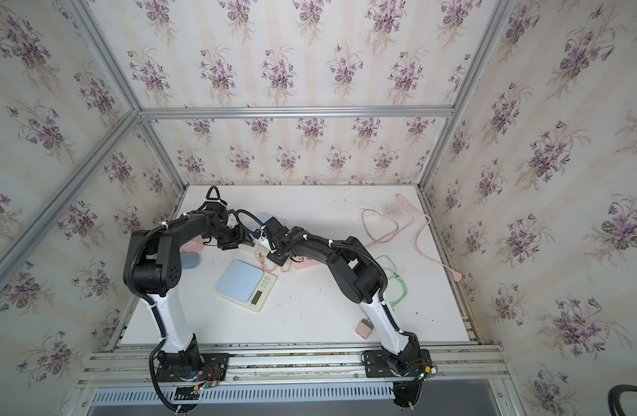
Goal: Charge the electronic scale
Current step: Insert the charging cable into the electronic scale.
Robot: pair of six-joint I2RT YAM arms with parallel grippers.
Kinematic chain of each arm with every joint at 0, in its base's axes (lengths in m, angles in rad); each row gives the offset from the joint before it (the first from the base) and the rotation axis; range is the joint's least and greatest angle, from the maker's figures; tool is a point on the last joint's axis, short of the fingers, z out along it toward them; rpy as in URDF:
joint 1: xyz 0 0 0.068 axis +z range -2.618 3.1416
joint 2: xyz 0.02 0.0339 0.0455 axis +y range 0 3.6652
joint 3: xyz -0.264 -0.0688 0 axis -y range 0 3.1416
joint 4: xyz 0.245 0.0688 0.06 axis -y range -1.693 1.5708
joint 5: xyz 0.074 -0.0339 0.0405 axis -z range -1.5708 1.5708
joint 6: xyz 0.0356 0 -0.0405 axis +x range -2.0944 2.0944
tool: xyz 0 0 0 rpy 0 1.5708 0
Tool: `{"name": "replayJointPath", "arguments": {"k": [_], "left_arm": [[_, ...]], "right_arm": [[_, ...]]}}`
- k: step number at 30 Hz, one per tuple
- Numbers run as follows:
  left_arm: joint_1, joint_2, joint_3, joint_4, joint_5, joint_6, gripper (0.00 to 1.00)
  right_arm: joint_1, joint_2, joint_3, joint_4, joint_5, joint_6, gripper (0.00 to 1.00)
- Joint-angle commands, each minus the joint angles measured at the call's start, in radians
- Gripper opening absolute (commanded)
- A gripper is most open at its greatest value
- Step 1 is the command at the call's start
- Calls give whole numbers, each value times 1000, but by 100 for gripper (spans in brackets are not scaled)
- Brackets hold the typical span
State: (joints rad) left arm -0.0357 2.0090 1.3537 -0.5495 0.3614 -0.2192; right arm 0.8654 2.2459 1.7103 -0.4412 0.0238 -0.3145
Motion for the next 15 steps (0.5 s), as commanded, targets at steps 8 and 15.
{"name": "replayJointPath", "arguments": {"k": [8, 15], "left_arm": [[-46, 5, -55, -38, 29, 9, 67], [-79, 3, -62, -39, 45, 9, 66]], "right_arm": [[1, 96, 172, -48, -70, -45, 0], [1, 176, 312, -93, -107, -55, 0]]}}
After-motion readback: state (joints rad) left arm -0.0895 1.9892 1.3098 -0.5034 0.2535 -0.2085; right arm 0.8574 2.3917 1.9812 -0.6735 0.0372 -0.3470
